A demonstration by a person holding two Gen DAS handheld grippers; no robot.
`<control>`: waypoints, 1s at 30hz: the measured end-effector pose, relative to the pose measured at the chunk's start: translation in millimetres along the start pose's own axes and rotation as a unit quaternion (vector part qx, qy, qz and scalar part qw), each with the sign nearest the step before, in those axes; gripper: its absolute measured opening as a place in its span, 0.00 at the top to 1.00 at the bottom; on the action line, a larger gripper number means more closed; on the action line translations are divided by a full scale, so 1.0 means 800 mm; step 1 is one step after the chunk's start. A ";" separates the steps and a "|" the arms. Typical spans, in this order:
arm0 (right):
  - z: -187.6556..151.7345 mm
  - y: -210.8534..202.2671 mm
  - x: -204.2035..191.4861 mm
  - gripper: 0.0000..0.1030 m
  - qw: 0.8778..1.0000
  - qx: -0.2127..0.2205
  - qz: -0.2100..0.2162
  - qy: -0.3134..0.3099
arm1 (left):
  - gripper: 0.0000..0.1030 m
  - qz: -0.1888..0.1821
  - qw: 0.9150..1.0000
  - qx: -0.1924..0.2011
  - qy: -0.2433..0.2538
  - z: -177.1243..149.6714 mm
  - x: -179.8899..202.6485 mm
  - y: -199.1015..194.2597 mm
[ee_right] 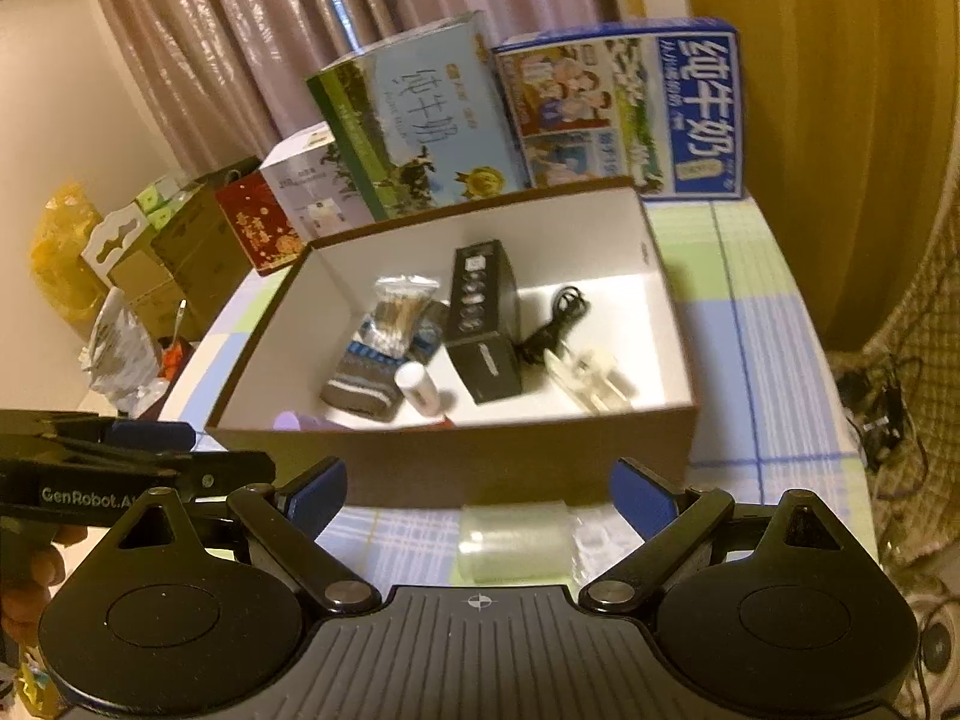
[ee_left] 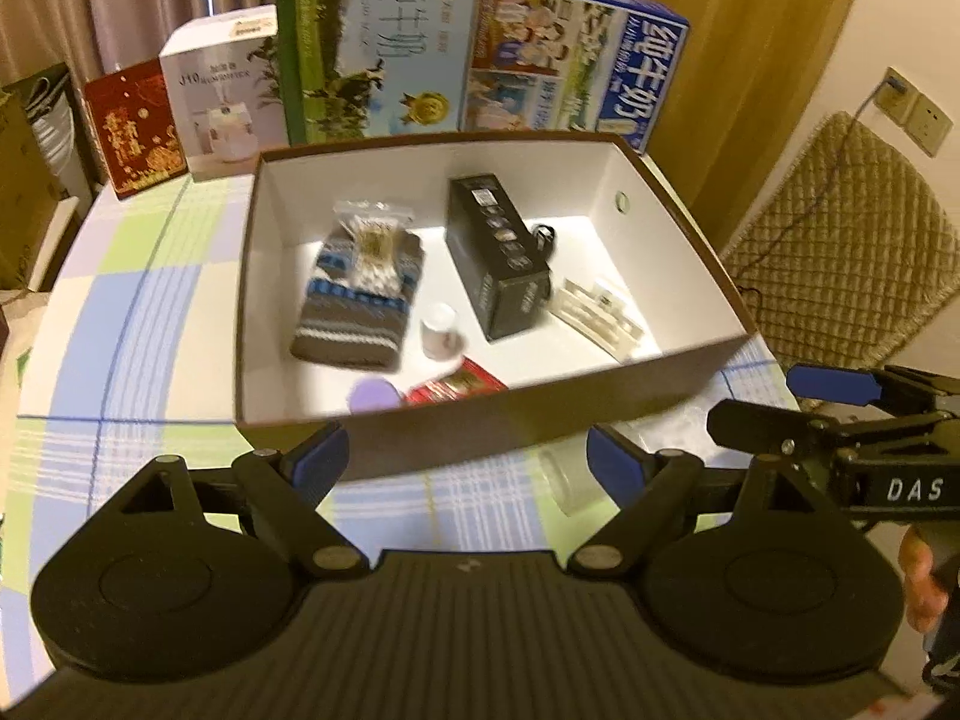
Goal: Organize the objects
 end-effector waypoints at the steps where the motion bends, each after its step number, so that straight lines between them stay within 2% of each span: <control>1: -0.004 -0.004 0.002 0.11 1.000 0.000 -0.002 0.003 | 0.19 -0.002 1.000 -0.001 0.001 -0.005 0.003 -0.001; 12: -0.058 -0.030 0.039 0.11 0.998 -0.023 -0.041 0.038 | 0.19 -0.021 0.999 -0.027 0.014 -0.054 0.033 0.010; 17: -0.074 -0.030 0.054 0.11 0.997 -0.031 -0.055 0.039 | 0.19 -0.009 0.999 -0.029 0.020 -0.067 0.045 0.022; 30: -0.092 0.004 0.081 0.11 0.995 -0.061 -0.074 0.025 | 0.19 0.001 0.999 -0.044 0.022 -0.079 0.065 0.061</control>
Point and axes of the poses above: each gripper's, at about its wrist camera, not at the fingertips, and y roughly the way its jaws point, x to its right, z to its top, the point moved 5 cm from there along y, roughly the way its jaws point, and after that the axes turned 14 degrees about z, right-handed, at the moved point
